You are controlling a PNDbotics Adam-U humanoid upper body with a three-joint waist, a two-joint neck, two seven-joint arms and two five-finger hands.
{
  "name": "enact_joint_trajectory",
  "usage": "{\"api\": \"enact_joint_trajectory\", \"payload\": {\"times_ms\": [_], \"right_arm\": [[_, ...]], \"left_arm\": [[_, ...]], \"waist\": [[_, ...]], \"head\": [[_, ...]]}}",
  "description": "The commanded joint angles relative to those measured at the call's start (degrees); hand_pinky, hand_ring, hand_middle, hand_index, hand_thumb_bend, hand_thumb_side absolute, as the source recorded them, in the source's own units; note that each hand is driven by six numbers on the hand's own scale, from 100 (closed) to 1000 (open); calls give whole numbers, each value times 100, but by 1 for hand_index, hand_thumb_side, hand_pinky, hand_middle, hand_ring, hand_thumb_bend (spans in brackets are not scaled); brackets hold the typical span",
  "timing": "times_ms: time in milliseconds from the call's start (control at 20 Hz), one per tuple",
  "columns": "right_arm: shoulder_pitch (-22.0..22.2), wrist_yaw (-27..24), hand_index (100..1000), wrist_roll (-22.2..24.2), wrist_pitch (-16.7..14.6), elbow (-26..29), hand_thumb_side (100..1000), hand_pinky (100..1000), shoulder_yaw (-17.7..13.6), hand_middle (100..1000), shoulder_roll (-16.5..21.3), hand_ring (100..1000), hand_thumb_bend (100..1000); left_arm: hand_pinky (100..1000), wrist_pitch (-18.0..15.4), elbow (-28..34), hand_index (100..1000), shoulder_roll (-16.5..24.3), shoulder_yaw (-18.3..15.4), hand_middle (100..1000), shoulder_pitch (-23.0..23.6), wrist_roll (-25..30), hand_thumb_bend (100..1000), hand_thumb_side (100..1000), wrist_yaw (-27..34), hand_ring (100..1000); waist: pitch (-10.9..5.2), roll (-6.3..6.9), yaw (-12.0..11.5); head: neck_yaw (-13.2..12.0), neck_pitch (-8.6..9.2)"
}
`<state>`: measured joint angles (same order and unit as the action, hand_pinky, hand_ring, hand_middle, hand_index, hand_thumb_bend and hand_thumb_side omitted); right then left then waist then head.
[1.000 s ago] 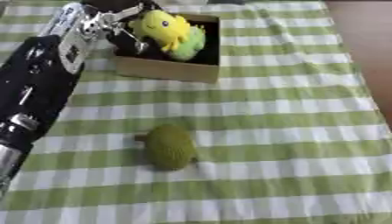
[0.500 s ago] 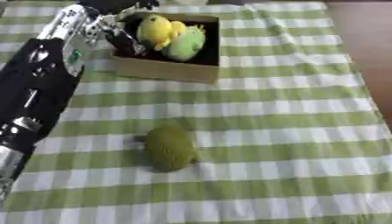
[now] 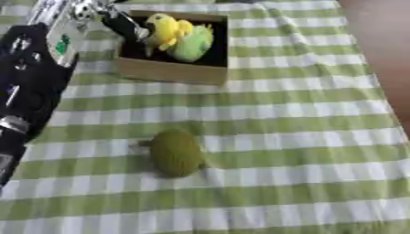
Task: Pick up objects on the table and place them in the box.
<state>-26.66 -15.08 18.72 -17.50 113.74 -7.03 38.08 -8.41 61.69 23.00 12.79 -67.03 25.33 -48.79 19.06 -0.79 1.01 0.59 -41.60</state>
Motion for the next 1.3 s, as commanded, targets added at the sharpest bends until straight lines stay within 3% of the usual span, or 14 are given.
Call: {"api": "enact_joint_trajectory", "payload": {"times_ms": [50,250,550,750,950,1300], "right_arm": [[-24,-20,905,-38,24,85,191,980,-87,665,124,900,100],[-17,-12,905,-75,32,85,174,980,-99,666,142,900,100],[-34,-18,904,-150,8,85,138,977,-110,668,157,899,100],[-29,-11,903,-184,3,85,131,976,-111,668,162,899,100],[-17,-8,904,-191,12,85,140,977,-109,667,154,899,100],[14,-4,904,-177,49,85,159,979,-112,666,116,899,100]], "left_arm": [[854,-24,653,921,393,126,799,-16,211,142,117,577,896],[844,-54,1840,914,931,535,794,290,556,144,125,1521,881],[837,287,3838,904,1853,1002,787,953,907,172,184,2658,870],[839,624,4942,902,2371,1127,790,1344,1120,173,221,3106,872],[838,713,5270,905,2624,1274,793,1467,1287,163,273,3472,872],[840,710,5290,909,2521,1717,797,1409,1518,154,410,3647,875]], "waist": [[-188,68,-24],[-205,93,-61],[-240,97,-71],[-259,90,-78],[-276,86,-103],[-313,78,-151]], "head": [[62,-59],[121,-86],[185,-92],[210,-108],[209,-118],[207,-175]]}}
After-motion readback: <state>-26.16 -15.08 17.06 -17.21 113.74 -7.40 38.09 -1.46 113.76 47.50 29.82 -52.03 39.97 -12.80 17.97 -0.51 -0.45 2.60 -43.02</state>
